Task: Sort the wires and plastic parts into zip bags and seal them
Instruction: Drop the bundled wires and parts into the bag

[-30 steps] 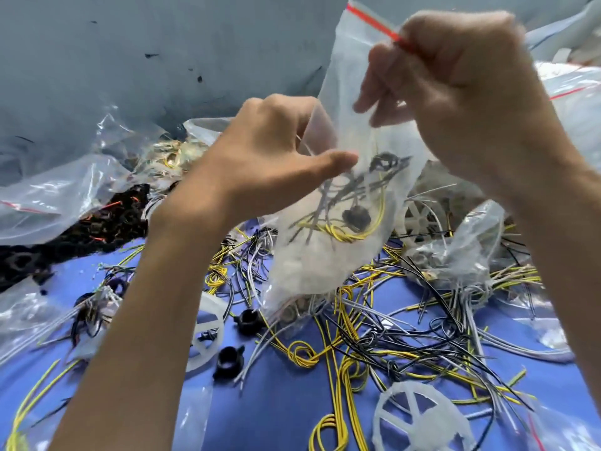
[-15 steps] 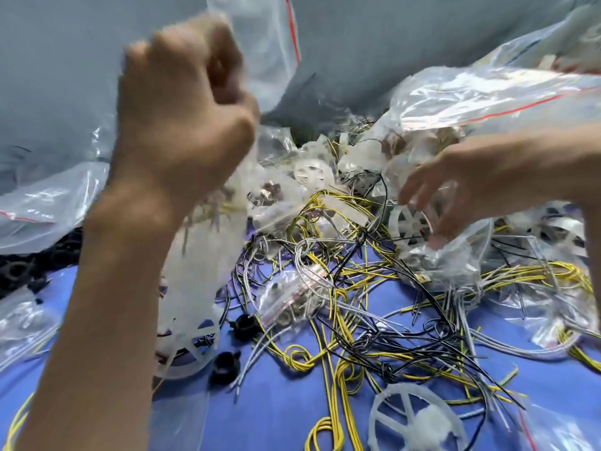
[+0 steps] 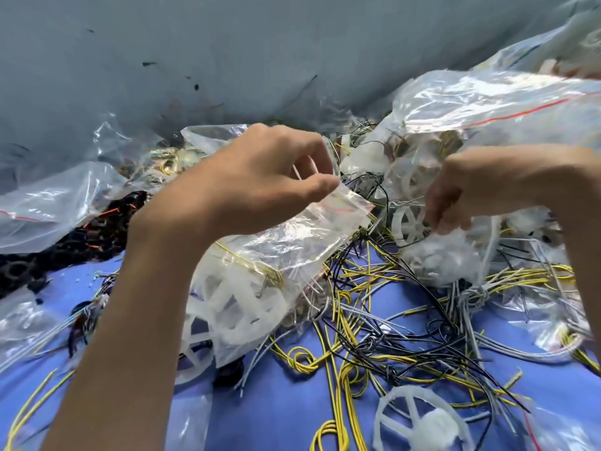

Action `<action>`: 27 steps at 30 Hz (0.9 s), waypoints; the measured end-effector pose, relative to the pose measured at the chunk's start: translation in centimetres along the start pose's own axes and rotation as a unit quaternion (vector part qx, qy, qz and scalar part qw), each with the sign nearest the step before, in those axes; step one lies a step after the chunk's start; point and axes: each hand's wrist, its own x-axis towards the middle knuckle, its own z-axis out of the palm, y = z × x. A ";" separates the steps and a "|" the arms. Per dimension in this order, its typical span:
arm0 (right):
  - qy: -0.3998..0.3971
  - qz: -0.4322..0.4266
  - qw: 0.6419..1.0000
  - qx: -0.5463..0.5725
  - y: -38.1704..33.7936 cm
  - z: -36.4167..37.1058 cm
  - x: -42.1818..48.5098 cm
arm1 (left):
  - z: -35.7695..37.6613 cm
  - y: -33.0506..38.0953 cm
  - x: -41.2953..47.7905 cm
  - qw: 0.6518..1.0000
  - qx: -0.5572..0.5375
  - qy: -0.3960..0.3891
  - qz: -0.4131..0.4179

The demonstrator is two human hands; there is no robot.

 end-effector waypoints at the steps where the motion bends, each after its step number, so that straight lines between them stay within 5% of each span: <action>1: 0.035 -0.020 0.999 0.009 -0.1 -0.2 -0.2 | 0.0 0.1 0.0 1.000 -0.004 0.002 0.004; 16: 0.407 -0.165 0.891 0.112 -4.9 -1.5 -1.6 | 2.1 1.2 0.5 0.999 -0.015 -0.049 0.006; 27: 0.447 -0.153 0.853 0.220 -5.4 -1.9 -2.4 | 2.0 1.0 0.8 0.992 -0.006 0.113 0.049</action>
